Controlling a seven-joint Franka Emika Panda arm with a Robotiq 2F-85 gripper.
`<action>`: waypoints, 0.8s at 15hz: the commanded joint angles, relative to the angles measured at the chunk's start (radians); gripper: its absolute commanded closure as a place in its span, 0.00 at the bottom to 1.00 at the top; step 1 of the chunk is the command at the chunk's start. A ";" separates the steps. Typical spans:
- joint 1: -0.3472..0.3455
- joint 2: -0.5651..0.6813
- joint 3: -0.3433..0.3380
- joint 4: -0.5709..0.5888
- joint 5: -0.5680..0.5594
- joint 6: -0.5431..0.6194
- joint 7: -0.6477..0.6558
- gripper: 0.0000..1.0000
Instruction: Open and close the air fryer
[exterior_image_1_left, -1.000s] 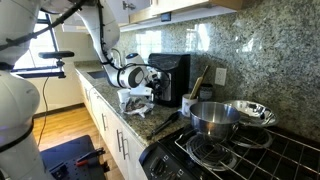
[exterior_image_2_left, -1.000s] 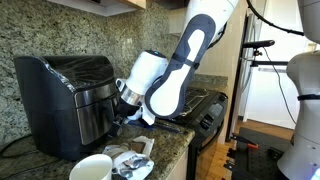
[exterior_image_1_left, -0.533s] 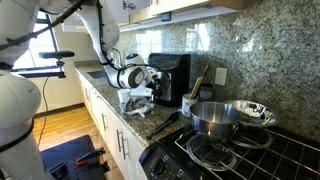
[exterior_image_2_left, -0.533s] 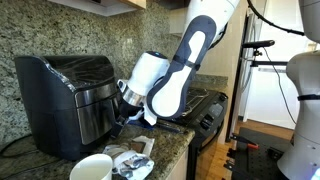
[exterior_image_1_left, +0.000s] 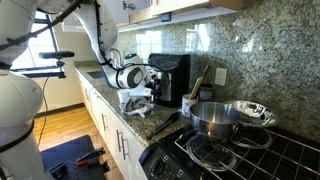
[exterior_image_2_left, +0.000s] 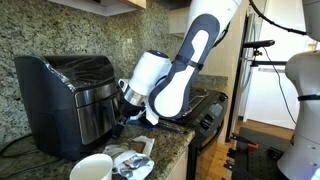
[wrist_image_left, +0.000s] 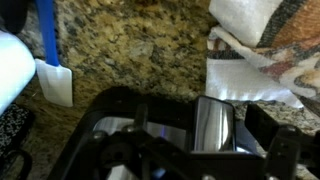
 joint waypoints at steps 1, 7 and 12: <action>0.020 -0.045 -0.012 -0.034 0.001 -0.012 0.002 0.00; 0.031 -0.049 -0.021 -0.040 0.003 0.000 0.004 0.42; 0.038 -0.056 -0.022 -0.053 0.007 0.007 0.006 0.79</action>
